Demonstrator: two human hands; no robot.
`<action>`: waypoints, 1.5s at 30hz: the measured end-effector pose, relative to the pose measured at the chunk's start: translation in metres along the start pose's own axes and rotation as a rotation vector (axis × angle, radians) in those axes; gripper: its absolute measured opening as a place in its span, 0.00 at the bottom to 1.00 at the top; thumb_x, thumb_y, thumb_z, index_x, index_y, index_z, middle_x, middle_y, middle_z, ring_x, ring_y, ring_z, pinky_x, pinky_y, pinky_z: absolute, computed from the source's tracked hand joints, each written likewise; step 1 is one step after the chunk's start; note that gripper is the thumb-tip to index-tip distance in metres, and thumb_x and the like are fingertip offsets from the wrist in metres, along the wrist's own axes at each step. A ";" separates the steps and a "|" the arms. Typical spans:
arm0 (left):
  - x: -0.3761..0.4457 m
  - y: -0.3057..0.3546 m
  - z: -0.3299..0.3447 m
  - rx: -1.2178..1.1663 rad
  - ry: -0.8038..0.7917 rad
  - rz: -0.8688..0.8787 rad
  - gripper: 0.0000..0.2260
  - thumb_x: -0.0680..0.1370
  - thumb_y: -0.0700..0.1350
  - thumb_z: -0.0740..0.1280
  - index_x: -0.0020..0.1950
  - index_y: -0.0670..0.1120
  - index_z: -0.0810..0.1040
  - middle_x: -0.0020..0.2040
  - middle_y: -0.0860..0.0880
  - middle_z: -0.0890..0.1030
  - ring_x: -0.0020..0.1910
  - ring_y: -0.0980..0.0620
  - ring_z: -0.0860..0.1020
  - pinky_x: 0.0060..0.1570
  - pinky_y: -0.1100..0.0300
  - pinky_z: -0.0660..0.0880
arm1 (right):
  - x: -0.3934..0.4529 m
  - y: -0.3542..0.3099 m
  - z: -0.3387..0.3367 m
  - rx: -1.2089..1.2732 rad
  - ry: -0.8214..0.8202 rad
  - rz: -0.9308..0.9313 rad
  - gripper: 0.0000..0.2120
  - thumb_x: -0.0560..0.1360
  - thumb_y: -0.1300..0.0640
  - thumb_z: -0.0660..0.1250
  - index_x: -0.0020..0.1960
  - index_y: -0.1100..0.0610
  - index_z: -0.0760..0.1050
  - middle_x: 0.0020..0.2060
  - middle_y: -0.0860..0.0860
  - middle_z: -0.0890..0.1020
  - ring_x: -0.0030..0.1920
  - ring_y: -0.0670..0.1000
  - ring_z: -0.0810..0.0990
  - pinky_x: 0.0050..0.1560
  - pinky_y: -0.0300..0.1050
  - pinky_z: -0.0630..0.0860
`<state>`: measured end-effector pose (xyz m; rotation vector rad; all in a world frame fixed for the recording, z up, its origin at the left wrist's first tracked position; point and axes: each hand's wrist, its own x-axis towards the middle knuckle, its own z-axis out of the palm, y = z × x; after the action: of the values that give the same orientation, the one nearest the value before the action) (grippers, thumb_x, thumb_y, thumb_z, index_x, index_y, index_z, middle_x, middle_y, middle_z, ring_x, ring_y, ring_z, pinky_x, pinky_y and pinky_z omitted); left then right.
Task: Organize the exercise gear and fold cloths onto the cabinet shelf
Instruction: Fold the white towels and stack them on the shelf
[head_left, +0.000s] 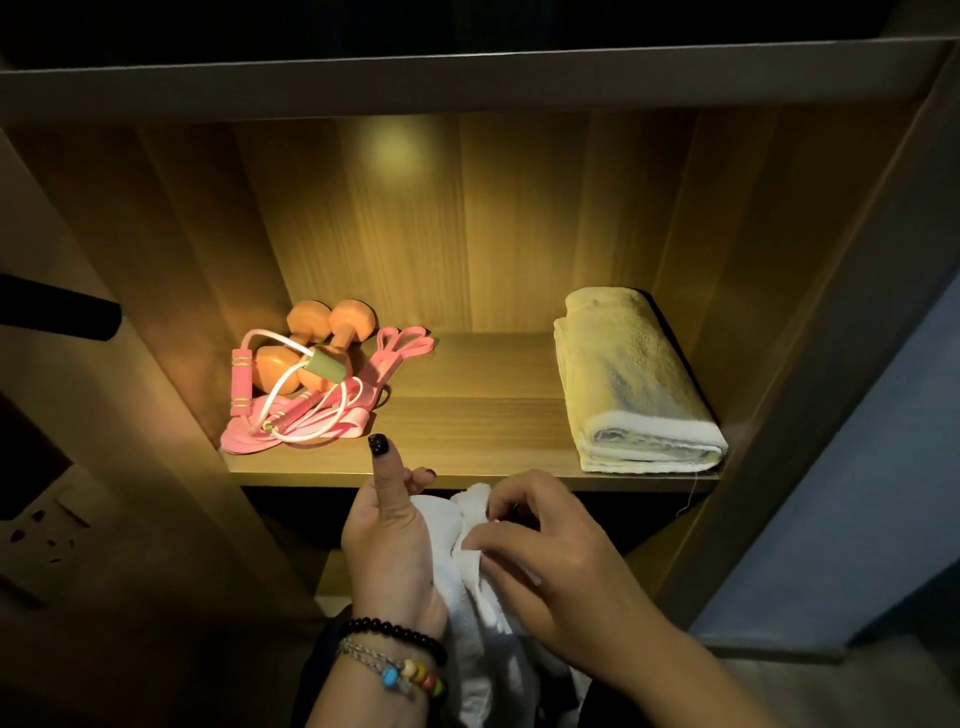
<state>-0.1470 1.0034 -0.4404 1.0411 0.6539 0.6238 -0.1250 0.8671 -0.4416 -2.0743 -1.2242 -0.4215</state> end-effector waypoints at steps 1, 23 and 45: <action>0.000 0.000 0.000 0.000 -0.010 0.007 0.24 0.57 0.76 0.65 0.27 0.55 0.78 0.29 0.57 0.78 0.40 0.48 0.75 0.47 0.48 0.74 | 0.002 -0.002 0.000 -0.066 0.005 -0.037 0.04 0.75 0.59 0.66 0.48 0.57 0.77 0.52 0.52 0.73 0.54 0.51 0.73 0.51 0.45 0.73; -0.009 0.016 -0.004 -0.011 -0.251 0.055 0.25 0.61 0.75 0.68 0.24 0.53 0.72 0.24 0.54 0.68 0.22 0.57 0.65 0.26 0.62 0.64 | 0.001 0.006 -0.025 0.497 -0.189 0.230 0.01 0.74 0.55 0.67 0.45 0.51 0.76 0.48 0.44 0.74 0.51 0.49 0.76 0.48 0.43 0.72; -0.026 0.003 -0.010 0.271 -0.520 0.084 0.08 0.75 0.38 0.68 0.40 0.50 0.82 0.40 0.45 0.85 0.36 0.53 0.82 0.32 0.65 0.75 | -0.008 0.018 -0.033 0.383 0.265 0.525 0.14 0.72 0.68 0.68 0.44 0.48 0.80 0.43 0.45 0.81 0.47 0.42 0.79 0.48 0.32 0.73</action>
<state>-0.1714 0.9911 -0.4364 1.4229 0.2396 0.3159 -0.1114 0.8331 -0.4299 -1.8398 -0.5231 -0.1864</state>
